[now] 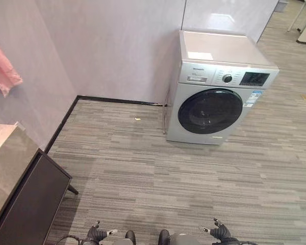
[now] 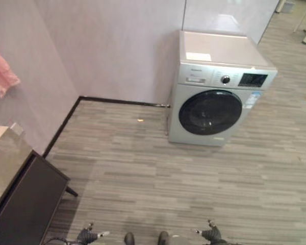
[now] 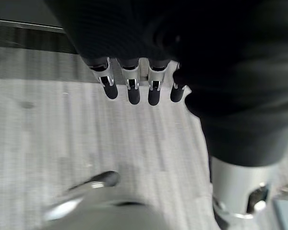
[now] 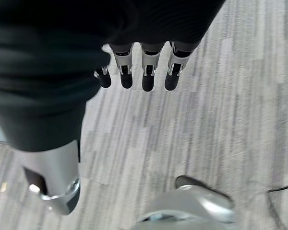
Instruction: Put brush and paste in cup on sink, flatten towel.
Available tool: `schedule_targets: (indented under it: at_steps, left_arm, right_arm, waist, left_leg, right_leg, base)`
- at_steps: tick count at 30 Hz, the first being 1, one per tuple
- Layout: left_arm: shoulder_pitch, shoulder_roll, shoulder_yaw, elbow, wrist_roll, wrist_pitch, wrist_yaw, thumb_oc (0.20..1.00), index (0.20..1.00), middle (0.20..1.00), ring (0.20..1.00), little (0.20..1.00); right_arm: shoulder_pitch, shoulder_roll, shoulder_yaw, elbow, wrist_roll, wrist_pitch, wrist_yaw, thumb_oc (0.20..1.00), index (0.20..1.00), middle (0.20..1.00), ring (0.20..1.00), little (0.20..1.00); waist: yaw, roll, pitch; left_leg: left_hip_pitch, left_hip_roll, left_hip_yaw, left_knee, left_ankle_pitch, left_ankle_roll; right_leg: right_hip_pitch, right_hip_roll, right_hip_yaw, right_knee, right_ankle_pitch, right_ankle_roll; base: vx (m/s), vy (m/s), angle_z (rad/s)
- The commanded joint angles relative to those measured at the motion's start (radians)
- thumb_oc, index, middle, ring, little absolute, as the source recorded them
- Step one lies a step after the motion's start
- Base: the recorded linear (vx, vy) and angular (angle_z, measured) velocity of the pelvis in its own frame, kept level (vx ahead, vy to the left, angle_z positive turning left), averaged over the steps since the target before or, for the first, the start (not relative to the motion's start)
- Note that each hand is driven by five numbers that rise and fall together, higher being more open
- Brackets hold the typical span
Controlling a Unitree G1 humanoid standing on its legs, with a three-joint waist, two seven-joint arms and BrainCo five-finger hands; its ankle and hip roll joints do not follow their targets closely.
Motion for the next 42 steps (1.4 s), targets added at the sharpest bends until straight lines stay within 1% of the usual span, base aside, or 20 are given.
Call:
schedule_targets:
  at_steps: [1, 6, 9, 11, 16, 17, 18, 23, 27, 28, 29, 30, 32, 34, 35, 36, 38, 39, 40, 42]
  left_arm:
    - [-0.030, 0.015, -0.002, -0.035, 0.038, -0.011, 0.024, 1.000, 1.000, 1.000, 1.000, 1.000]
    - [-0.014, 0.014, 0.030, -0.013, 0.017, -0.010, 0.025, 1.000, 1.000, 1.000, 1.000, 1.000]
    - [-0.016, 0.024, 0.026, -0.058, -0.021, -0.033, 0.039, 1.000, 1.000, 1.000, 1.000, 1.000]
    - [-0.019, 0.035, 0.006, -0.149, -0.055, -0.071, 0.066, 1.000, 1.000, 1.000, 1.000, 1.000]
    - [-0.012, 0.036, -0.022, -0.209, -0.051, -0.100, 0.087, 1.000, 1.000, 1.000, 1.000, 1.000]
    - [-0.014, 0.033, -0.039, -0.212, -0.039, -0.110, 0.093, 1.000, 1.000, 1.000, 1.000, 1.000]
    - [-0.018, 0.037, -0.048, -0.205, -0.024, -0.108, 0.089, 1.000, 1.000, 1.000, 1.000, 1.000]
    - [0.014, 0.068, -0.090, -0.199, 0.093, -0.104, 0.068, 1.000, 1.000, 1.000, 1.000, 1.000]
    - [0.011, 0.087, -0.093, -0.195, 0.110, -0.102, 0.072, 1.000, 1.000, 1.000, 1.000, 1.000]
    - [0.011, 0.087, -0.093, -0.195, 0.110, -0.102, 0.072, 1.000, 1.000, 1.000, 1.000, 1.000]
    - [-0.005, 0.093, -0.094, -0.172, 0.125, -0.102, 0.064, 1.000, 1.000, 1.000, 1.000, 1.000]
    - [-0.011, 0.095, -0.090, -0.172, 0.120, -0.094, 0.067, 1.000, 1.000, 1.000, 1.000, 1.000]
    - [-0.024, 0.084, -0.083, -0.157, 0.106, -0.094, 0.065, 1.000, 1.000, 1.000, 1.000, 1.000]
    - [-0.033, 0.079, -0.085, -0.150, 0.106, -0.093, 0.063, 1.000, 1.000, 1.000, 1.000, 1.000]
    - [-0.046, 0.074, -0.077, -0.143, 0.115, -0.094, 0.061, 1.000, 1.000, 1.000, 1.000, 1.000]
    - [-0.051, 0.067, -0.075, -0.142, 0.113, -0.091, 0.058, 1.000, 1.000, 1.000, 1.000, 1.000]
    - [-0.050, 0.062, -0.076, -0.128, 0.116, -0.090, 0.055, 1.000, 1.000, 1.000, 1.000, 1.000]
    - [-0.053, 0.051, -0.073, -0.126, 0.103, -0.086, 0.055, 1.000, 1.000, 1.000, 1.000, 1.000]
    - [-0.093, 0.049, -0.088, -0.139, 0.084, -0.084, 0.063, 1.000, 1.000, 1.000, 1.000, 1.000]
    - [-0.099, 0.050, -0.088, -0.142, 0.075, -0.087, 0.068, 1.000, 1.000, 1.000, 1.000, 1.000]
  right_arm:
    - [-0.030, -0.039, 0.010, -0.030, -0.008, -0.022, -0.007, 1.000, 1.000, 1.000, 1.000, 1.000]
    - [0.004, -0.036, -0.021, -0.039, 0.021, -0.029, -0.010, 1.000, 1.000, 1.000, 1.000, 1.000]
    - [0.036, -0.049, -0.030, -0.103, 0.066, -0.049, -0.005, 1.000, 1.000, 1.000, 1.000, 1.000]
    - [0.061, -0.061, -0.072, -0.211, 0.155, -0.091, -0.017, 1.000, 1.000, 1.000, 1.000, 1.000]
    - [0.051, -0.063, -0.103, -0.246, 0.204, -0.119, -0.042, 1.000, 1.000, 1.000, 1.000, 1.000]
    - [0.030, -0.063, -0.086, -0.245, 0.181, -0.124, -0.052, 1.000, 1.000, 1.000, 1.000, 1.000]
    - [0.025, -0.063, -0.076, -0.244, 0.165, -0.122, -0.052, 1.000, 1.000, 1.000, 1.000, 1.000]
    - [-0.001, -0.061, -0.021, -0.225, 0.034, -0.097, -0.045, 1.000, 1.000, 1.000, 1.000, 1.000]
    - [-0.015, -0.050, -0.023, -0.230, 0.022, -0.092, -0.046, 1.000, 1.000, 1.000, 1.000, 1.000]
    - [-0.015, -0.051, -0.023, -0.230, 0.022, -0.092, -0.046, 1.000, 1.000, 1.000, 1.000, 1.000]
    - [-0.007, -0.041, -0.041, -0.246, 0.047, -0.098, -0.033, 1.000, 1.000, 1.000, 1.000, 1.000]
    - [-0.005, -0.044, -0.041, -0.261, 0.047, -0.099, -0.029, 1.000, 1.000, 1.000, 1.000, 1.000]
    - [0.000, -0.049, -0.043, -0.263, 0.053, -0.097, -0.027, 1.000, 1.000, 1.000, 1.000, 1.000]
    - [0.005, -0.053, -0.044, -0.268, 0.053, -0.096, -0.025, 1.000, 1.000, 1.000, 1.000, 1.000]
    - [0.023, -0.063, -0.048, -0.284, 0.041, -0.093, -0.020, 1.000, 1.000, 1.000, 1.000, 1.000]
    - [0.041, -0.063, -0.053, -0.300, 0.040, -0.090, -0.020, 1.000, 1.000, 1.000, 1.000, 1.000]
    - [0.058, -0.061, -0.052, -0.281, 0.047, -0.089, -0.010, 1.000, 1.000, 1.000, 1.000, 1.000]
    - [0.064, -0.082, -0.050, -0.283, 0.043, -0.092, -0.005, 1.000, 1.000, 1.000, 1.000, 1.000]
    - [0.056, -0.109, -0.057, -0.305, 0.050, -0.094, -0.024, 1.000, 1.000, 1.000, 1.000, 1.000]
    - [0.058, -0.115, -0.065, -0.306, 0.049, -0.091, -0.030, 1.000, 1.000, 1.000, 1.000, 1.000]
  waist:
    - [-0.011, -0.008, 0.014]
    - [-0.014, -0.018, 0.000]
    - [-0.012, -0.027, 0.019]
    - [-0.019, -0.029, 0.053]
    - [0.002, 0.006, 0.062]
    - [0.025, 0.038, 0.056]
    - [0.032, 0.044, 0.054]
    - [0.053, 0.018, 0.008]
    - [0.048, 0.003, 0.012]
    - [0.050, 0.006, 0.010]
    - [-0.006, 0.042, 0.038]
    - [-0.012, 0.040, 0.043]
    - [-0.025, 0.040, 0.039]
    - [-0.042, 0.035, 0.042]
    - [-0.064, 0.013, 0.031]
    - [-0.084, 0.014, 0.027]
    - [-0.082, 0.005, 0.006]
    - [-0.074, -0.005, 0.007]
    - [-0.057, -0.035, 0.050]
    - [-0.043, -0.038, 0.052]
  left_leg:
    - [0.065, -0.012, 0.009, 0.119, -0.134, 0.039]
    - [0.074, -0.003, 0.019, 0.138, -0.097, 0.023]
    - [-0.013, 0.038, -0.007, 0.259, 0.102, -0.058]
    - [-0.076, 0.068, 0.008, 0.311, 0.145, -0.069]
    - [-0.147, 0.045, 0.053, 0.032, 0.112, -0.034]
    - [-0.168, 0.040, 0.032, -0.137, 0.198, -0.044]
    - [-0.161, 0.035, 0.025, -0.191, 0.221, -0.046]
    - [-0.146, -0.014, 0.010, -0.126, 0.163, 0.012]
    - [-0.106, -0.062, 0.038, -0.074, 0.060, 0.087]
    - [-0.107, -0.059, 0.038, -0.077, 0.062, 0.087]
    - [0.027, -0.079, -0.009, -0.108, 0.007, 0.110]
    - [0.067, -0.083, 0.001, -0.119, -0.009, 0.108]
    - [0.107, -0.091, -0.008, -0.135, -0.032, 0.100]
    - [0.140, -0.106, -0.030, -0.135, -0.044, 0.091]
    - [0.194, -0.118, -0.048, -0.146, -0.063, 0.071]
    - [0.221, -0.107, -0.081, -0.143, -0.065, 0.060]
    - [0.223, -0.100, -0.092, -0.095, -0.061, 0.045]
    - [0.148, -0.055, -0.094, 0.099, 0.043, -0.011]
    - [0.000, 0.007, -0.037, 0.288, 0.100, -0.027]
    - [-0.058, -0.008, -0.014, 0.238, 0.078, -0.022]
  right_leg:
    - [0.055, -0.038, 0.052, -0.029, 0.102, 0.121]
    - [0.080, -0.022, 0.075, -0.042, 0.097, 0.111]
    - [0.129, 0.002, 0.064, -0.098, 0.101, 0.081]
    - [0.159, 0.004, 0.049, -0.149, 0.100, 0.063]
    - [0.217, -0.009, 0.049, -0.227, 0.086, 0.092]
    - [0.256, 0.007, 0.067, -0.257, 0.076, 0.108]
    - [0.274, 0.010, 0.075, -0.263, 0.070, 0.114]
    - [0.329, -0.050, 0.119, -0.209, 0.034, 0.154]
    - [0.173, -0.126, 0.159, 0.162, 0.313, 0.218]
    - [0.171, -0.123, 0.160, 0.158, 0.317, 0.217]
    - [-0.011, -0.014, 0.211, 0.341, 0.301, 0.212]
    - [-0.048, -0.078, 0.148, 0.248, 0.274, 0.194]
    - [-0.080, -0.108, 0.105, 0.121, 0.241, 0.181]
    - [-0.103, -0.096, 0.106, 0.030, 0.241, 0.182]
    - [-0.112, -0.107, 0.118, -0.156, 0.282, 0.203]
    - [-0.109, -0.073, 0.192, -0.125, 0.298, 0.216]
    - [-0.052, -0.040, 0.201, -0.165, 0.279, 0.192]
    - [0.012, -0.010, 0.159, -0.179, 0.235, 0.141]
    - [0.068, -0.014, 0.102, -0.202, 0.200, 0.096]
    - [0.098, -0.014, 0.100, -0.222, 0.185, 0.101]
  base:
    - [0.10, -0.089, 0.07]
    - [0.11, -0.080, 0.01]
    - [0.05, -0.150, 0.08]
    - [0.09, -0.120, 0.16]
    - [0.21, 0.090, 0.23]
    - [0.46, 0.223, -0.07]
    - [0.65, 0.276, -0.06]
    - [0.40, 0.173, -0.38]
    - [0.30, 0.217, -0.30]
    - [0.66, 0.320, 0.01]
    - [0.70, 0.277, 0.09]
    - [0.70, 0.277, 0.14]
    - [0.34, 0.009, 0.21]
    - [0.50, -0.082, 0.31]
    - [0.81, -0.187, 0.47]
    - [0.91, -0.272, 0.80]
    - [0.56, -0.257, 1.34]
    - [0.45, -0.467, 1.51]
    - [0.51, -0.487, 1.39]
    - [0.22, -0.162, 0.86]
